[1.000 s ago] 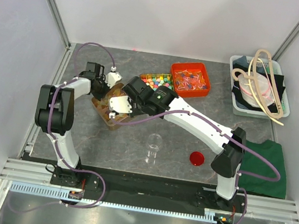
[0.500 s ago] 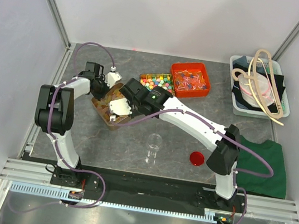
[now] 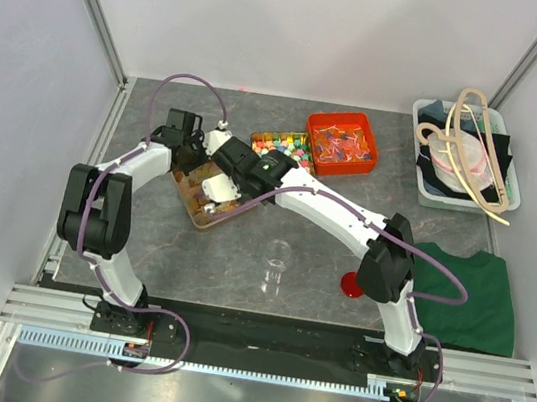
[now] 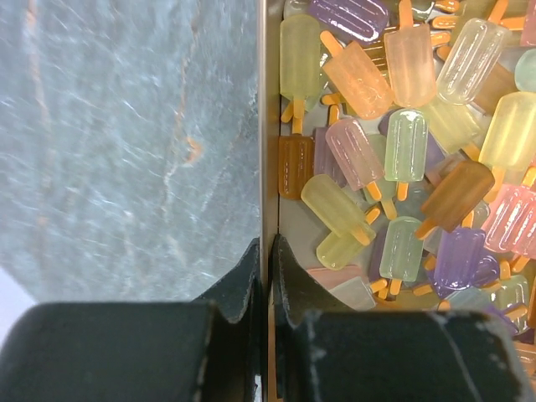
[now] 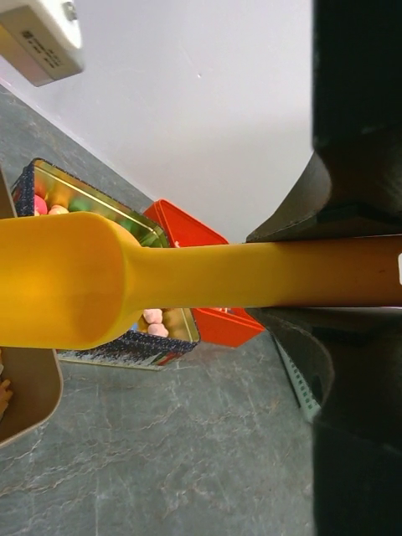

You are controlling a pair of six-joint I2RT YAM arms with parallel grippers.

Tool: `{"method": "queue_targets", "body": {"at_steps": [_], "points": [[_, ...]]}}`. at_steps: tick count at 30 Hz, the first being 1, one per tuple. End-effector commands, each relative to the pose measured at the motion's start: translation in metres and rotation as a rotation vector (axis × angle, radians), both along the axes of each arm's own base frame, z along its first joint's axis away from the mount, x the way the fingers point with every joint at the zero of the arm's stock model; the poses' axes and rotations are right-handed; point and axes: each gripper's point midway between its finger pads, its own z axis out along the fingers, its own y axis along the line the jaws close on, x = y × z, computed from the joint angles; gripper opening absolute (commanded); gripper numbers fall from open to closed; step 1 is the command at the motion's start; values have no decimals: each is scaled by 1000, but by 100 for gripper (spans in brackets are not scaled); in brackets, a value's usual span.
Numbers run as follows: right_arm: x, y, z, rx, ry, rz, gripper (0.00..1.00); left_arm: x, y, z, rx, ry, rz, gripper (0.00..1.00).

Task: Pack the candies
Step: Scoop the fake candies from the storage box.

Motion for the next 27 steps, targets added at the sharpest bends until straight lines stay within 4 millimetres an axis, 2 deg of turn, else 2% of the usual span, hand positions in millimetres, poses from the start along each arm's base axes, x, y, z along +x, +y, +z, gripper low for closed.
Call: {"method": "queue_targets", "body": {"at_steps": [1, 6, 9, 12, 21, 27], "points": [[12, 0, 22, -29, -90, 0, 0, 19, 9, 35, 121, -171, -59, 2], [4, -5, 22, -86, -102, 20, 0, 21, 10, 48, 148, -250, -79, 2], [-4, -3, 14, -115, -92, 46, 0, 23, 8, 54, 147, -265, -86, 2], [-13, 4, 3, -124, -60, 75, 0, 21, 1, 56, 127, -266, -97, 2], [-21, 5, -31, -199, -16, 92, 0, 18, -11, 55, 78, -252, -102, 2], [-28, 10, -38, -194, 45, 121, 0, 18, -15, 58, 51, -251, -97, 2]]}}
